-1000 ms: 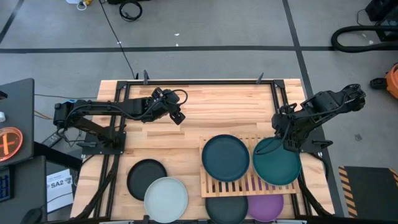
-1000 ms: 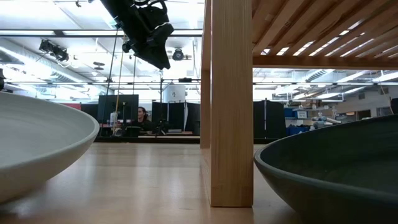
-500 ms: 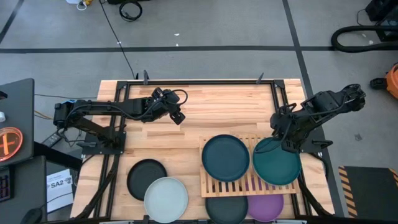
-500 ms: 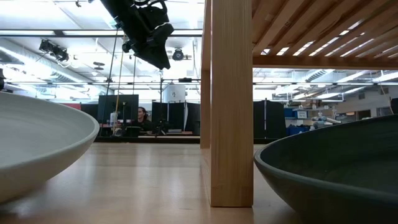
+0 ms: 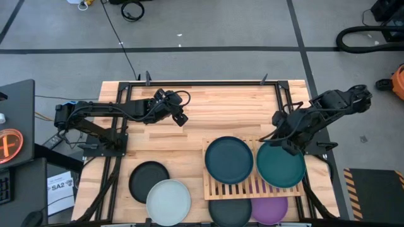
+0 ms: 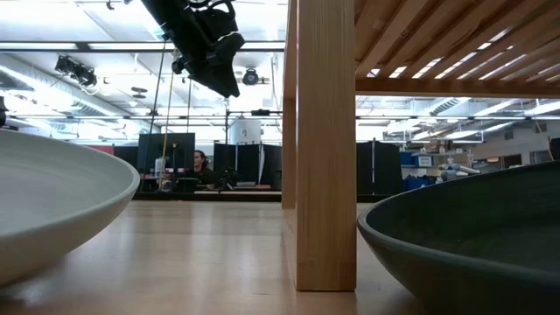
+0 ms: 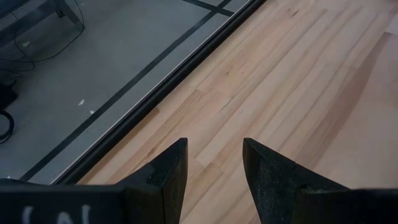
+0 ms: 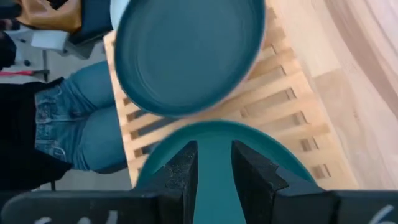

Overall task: Place and stack plates onto a shelf
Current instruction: Stack the off white plate on top of the dark green plate

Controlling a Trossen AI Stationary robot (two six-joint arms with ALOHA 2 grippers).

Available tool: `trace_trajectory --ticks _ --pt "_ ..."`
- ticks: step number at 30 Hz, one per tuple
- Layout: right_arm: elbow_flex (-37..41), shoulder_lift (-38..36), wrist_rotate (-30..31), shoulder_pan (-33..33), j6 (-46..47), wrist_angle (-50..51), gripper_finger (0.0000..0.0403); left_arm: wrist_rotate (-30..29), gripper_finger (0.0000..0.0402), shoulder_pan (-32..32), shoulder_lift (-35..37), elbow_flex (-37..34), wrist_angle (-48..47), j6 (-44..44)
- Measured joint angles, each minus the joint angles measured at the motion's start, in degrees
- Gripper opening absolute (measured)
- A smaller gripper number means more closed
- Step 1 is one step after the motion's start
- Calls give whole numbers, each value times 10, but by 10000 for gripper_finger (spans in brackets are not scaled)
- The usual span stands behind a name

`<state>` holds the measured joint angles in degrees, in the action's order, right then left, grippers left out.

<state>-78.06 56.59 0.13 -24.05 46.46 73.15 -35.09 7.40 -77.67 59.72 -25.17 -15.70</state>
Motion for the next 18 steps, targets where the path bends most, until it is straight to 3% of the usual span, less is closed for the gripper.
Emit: trace_trajectory --ticks 7,13,18 --pt "0 23 8 0 -33 -20 103 24 160 0 0 0 0 12" --pt "0 46 74 0 -120 -63 103 154 160 -5 7 1 -3 29" --pt "0 62 91 0 -202 -140 103 249 160 -38 14 1 -25 22"
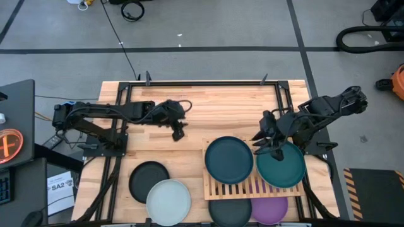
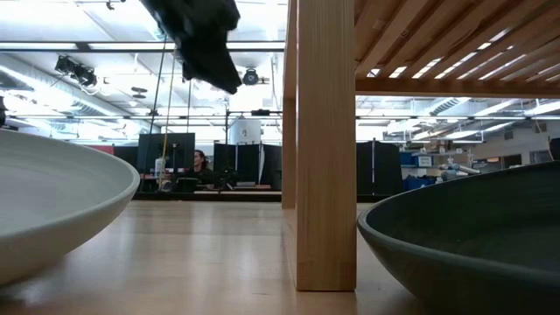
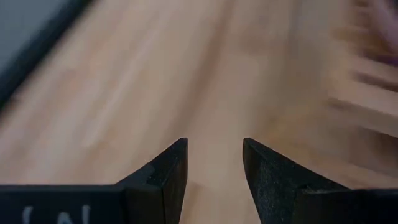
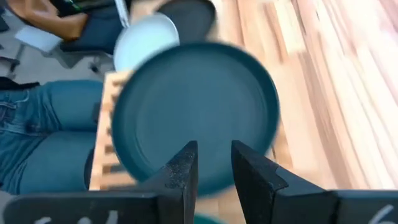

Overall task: Place and stack plates onto a shelf
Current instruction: Stack the off white plate on top of the dark green plate

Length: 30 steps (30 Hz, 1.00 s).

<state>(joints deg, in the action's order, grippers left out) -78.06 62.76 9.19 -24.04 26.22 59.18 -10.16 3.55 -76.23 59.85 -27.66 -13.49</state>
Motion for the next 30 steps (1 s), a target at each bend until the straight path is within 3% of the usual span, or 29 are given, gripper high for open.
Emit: trace_trajectory --ticks 7,13,23,30 --pt "0 20 4 0 -47 -97 103 12 160 -95 16 -1 -85 -82" --pt "0 52 6 1 -79 -177 103 9 160 -208 17 -1 -121 -207" --pt "1 119 -15 1 -132 -283 103 -93 160 -422 17 -1 -130 -511" --pt "1 149 -62 1 -148 -305 103 -125 160 -523 7 -1 -144 -697"
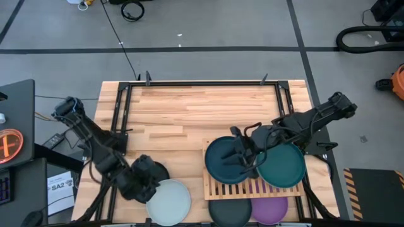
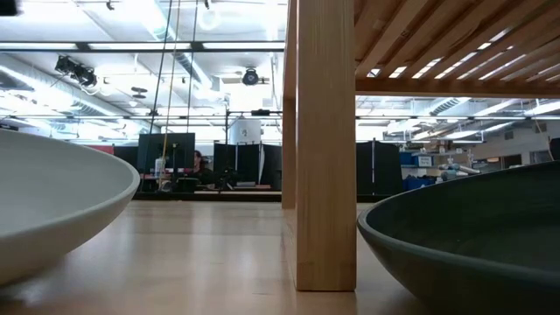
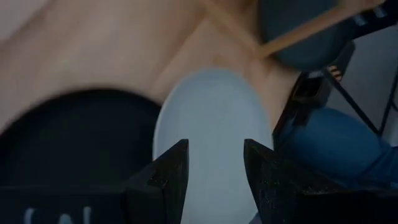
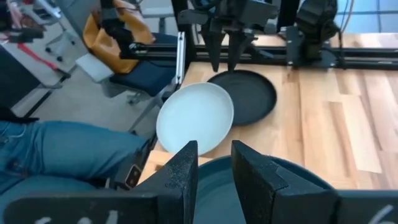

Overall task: Place and stack plates onto a shelf
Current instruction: Stack the off white plate on top of the dark green plate

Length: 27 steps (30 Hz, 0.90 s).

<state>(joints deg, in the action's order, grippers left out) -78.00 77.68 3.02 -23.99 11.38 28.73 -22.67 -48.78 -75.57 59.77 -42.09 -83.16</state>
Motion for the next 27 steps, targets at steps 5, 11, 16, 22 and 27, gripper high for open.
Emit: trace_trajectory --ticks 5,11,16,22,27 --pt "0 4 -3 0 -1 1 103 28 160 -36 -32 0 -17 -89" --pt "0 4 -3 0 -25 -3 103 54 160 -54 -78 0 -23 -140" --pt "0 4 -2 0 -26 -5 103 74 160 -54 -111 0 -32 -153" --pt "0 4 -2 0 -26 -5 103 75 160 -54 -143 -1 -36 -157" --pt "0 4 -1 0 -26 -4 103 79 160 -54 -167 -1 -36 -157"
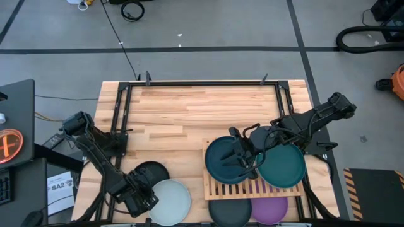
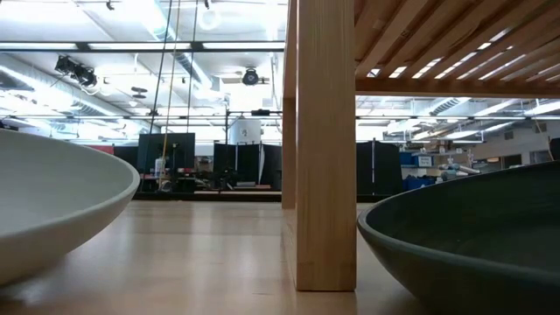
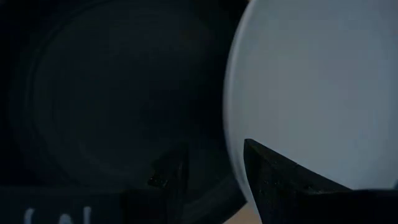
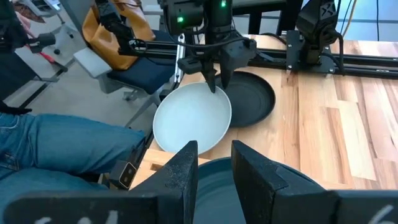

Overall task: Place and stack plates onto a shelf
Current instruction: Stack the off white plate on top of the dark green plate

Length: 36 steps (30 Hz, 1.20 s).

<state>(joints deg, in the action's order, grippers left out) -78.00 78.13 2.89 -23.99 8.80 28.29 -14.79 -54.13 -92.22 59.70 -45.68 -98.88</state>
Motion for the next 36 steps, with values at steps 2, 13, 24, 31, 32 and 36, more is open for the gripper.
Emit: trace_trajectory --ticks 2,13,24,31,32,36 --pt "0 0 0 0 0 0 103 12 160 0 -5 0 1 -1" --pt "0 0 0 0 0 0 103 31 156 6 -7 0 8 -10" --pt "0 0 0 0 0 0 103 31 69 7 -7 0 9 -10" --pt "0 0 0 0 0 0 103 31 15 7 -7 0 10 -10" --pt "0 0 0 0 0 0 103 31 15 7 -7 0 10 -10" --pt "0 0 0 0 0 0 103 31 21 7 -7 0 12 -10"
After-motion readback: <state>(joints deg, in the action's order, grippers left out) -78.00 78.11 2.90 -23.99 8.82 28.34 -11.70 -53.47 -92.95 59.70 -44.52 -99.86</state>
